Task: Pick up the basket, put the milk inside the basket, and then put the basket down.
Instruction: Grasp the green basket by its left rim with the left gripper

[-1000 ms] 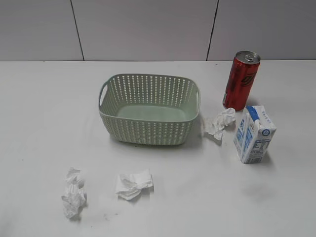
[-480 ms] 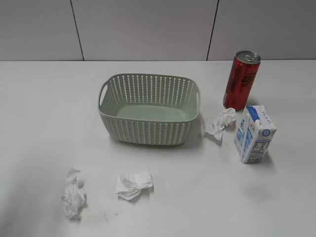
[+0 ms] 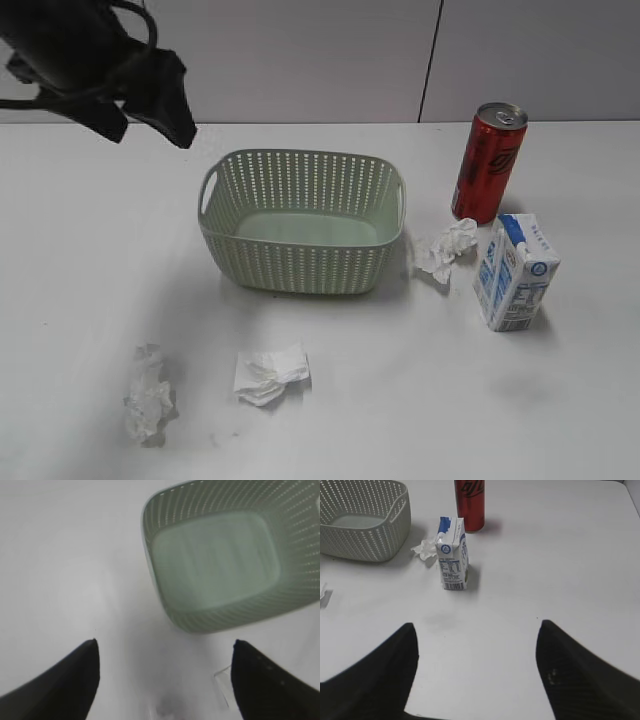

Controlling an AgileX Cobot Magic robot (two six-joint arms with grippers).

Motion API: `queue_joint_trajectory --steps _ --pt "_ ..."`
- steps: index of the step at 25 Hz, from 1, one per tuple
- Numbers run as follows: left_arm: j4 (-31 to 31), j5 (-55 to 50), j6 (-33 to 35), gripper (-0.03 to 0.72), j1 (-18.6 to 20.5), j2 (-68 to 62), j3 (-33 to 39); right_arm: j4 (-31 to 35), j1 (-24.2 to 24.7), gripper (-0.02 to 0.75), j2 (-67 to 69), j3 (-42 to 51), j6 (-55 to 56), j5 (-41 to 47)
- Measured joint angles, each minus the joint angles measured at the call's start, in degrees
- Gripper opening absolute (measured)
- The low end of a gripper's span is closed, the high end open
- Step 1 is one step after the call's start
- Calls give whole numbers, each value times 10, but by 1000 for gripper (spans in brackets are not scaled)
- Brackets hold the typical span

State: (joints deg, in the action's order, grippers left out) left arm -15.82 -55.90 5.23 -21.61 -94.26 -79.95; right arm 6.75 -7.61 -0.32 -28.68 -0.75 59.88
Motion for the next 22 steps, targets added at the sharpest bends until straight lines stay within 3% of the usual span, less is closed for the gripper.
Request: queue_joint_trajectory --steps 7,17,19,22 --pt "0 19 -6 605 -1 -129 -53 0 0 551 0 0 0 0" --pt "-46 92 -7 579 -1 -224 -53 0 0 551 0 0 0 0" --pt "-50 109 -16 530 -2 -230 -53 0 0 551 0 0 0 0" --pt "-51 120 -40 355 -2 -231 -53 0 0 551 0 0 0 0"
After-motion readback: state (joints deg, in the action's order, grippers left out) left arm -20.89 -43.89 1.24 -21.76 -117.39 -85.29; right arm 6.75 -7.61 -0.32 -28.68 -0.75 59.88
